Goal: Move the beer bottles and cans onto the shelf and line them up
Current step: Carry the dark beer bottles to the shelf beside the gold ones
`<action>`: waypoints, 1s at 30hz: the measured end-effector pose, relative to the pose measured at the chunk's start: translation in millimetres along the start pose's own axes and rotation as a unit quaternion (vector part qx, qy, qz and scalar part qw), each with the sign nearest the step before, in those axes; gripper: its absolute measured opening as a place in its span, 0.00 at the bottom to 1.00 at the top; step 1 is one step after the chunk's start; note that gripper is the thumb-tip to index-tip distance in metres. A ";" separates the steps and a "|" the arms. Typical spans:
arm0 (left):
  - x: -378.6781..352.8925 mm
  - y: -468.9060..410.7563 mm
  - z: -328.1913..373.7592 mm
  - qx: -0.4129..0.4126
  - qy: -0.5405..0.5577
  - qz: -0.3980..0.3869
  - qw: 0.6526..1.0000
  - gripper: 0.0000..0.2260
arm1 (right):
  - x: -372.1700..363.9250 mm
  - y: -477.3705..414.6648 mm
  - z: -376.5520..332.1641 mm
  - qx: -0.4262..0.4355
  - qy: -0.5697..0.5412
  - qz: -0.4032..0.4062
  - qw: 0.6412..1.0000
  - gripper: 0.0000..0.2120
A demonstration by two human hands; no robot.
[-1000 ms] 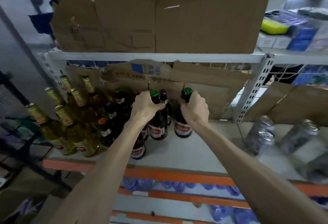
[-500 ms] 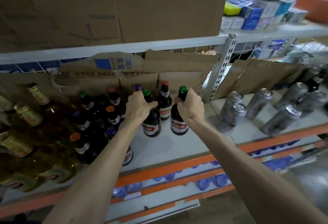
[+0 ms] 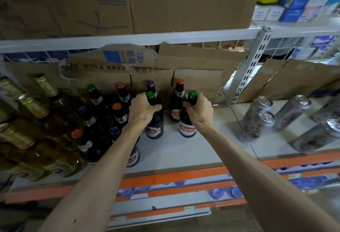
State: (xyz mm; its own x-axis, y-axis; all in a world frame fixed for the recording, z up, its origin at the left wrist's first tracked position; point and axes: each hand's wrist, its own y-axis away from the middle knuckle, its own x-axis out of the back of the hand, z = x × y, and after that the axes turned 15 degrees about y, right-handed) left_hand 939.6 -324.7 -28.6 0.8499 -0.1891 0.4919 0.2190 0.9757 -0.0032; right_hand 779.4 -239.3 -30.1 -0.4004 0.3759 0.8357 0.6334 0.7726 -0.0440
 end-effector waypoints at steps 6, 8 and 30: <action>-13.8 -4.1 -8.6 0.016 0.007 0.015 1.000 0.16 | -17.7 -13.9 5.6 0.019 -0.005 -0.037 0.999 0.13; -15.6 -5.8 -10.4 0.023 0.012 0.015 1.000 0.16 | -21.1 -15.9 6.6 0.028 -0.001 -0.046 0.999 0.14; -10.1 13.7 -31.5 0.027 0.014 -0.009 0.999 0.17 | -23.3 -11.7 10.1 0.081 -0.022 -0.121 0.989 0.13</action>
State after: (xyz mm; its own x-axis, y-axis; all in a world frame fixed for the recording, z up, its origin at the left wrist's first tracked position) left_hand 949.1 -312.9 -61.1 0.8595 -0.2087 0.4666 0.2085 0.9766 0.0527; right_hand 774.6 -251.9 -54.6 -0.5580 0.1894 0.8079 0.4028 0.9130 0.0642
